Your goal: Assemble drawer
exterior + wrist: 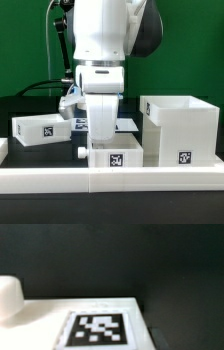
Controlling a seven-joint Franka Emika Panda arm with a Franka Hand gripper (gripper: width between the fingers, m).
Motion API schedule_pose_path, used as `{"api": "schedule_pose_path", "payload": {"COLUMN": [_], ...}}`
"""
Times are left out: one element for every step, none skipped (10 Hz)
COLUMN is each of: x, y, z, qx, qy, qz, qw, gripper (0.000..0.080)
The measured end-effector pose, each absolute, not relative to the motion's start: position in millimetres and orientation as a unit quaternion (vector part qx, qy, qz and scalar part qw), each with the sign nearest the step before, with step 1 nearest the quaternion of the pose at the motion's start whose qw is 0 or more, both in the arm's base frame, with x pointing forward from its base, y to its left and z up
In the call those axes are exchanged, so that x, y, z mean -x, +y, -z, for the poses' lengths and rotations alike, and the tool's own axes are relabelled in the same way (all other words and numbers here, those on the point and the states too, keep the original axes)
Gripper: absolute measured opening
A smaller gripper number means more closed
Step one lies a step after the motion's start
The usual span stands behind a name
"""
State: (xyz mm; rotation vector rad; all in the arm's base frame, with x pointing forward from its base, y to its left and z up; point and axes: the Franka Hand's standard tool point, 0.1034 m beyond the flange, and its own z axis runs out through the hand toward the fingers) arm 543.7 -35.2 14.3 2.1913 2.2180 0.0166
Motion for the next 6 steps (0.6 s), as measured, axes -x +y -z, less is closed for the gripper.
{"api": "schedule_pose_path", "payload": {"x": [-544,-546,-547,-547,-547,-546], "y": [-32,-27,-24,-22,-19,-17], "z": [-13.8,-14.8,-14.6,-13.6,-12.0,-11.5], "qx": [-0.702,-0.700,-0.698,-0.697,-0.697,-0.698], "qy": [0.713,0.714,0.716,0.717,0.717,0.716], "qz": [-0.006,-0.007,-0.006,-0.006,-0.005,-0.005], "qw": [0.010,0.010,0.009,0.008,0.007,0.007], "gripper": [0.0041,0.0041,0.0041,0.0041,0.0041,0.0041]}}
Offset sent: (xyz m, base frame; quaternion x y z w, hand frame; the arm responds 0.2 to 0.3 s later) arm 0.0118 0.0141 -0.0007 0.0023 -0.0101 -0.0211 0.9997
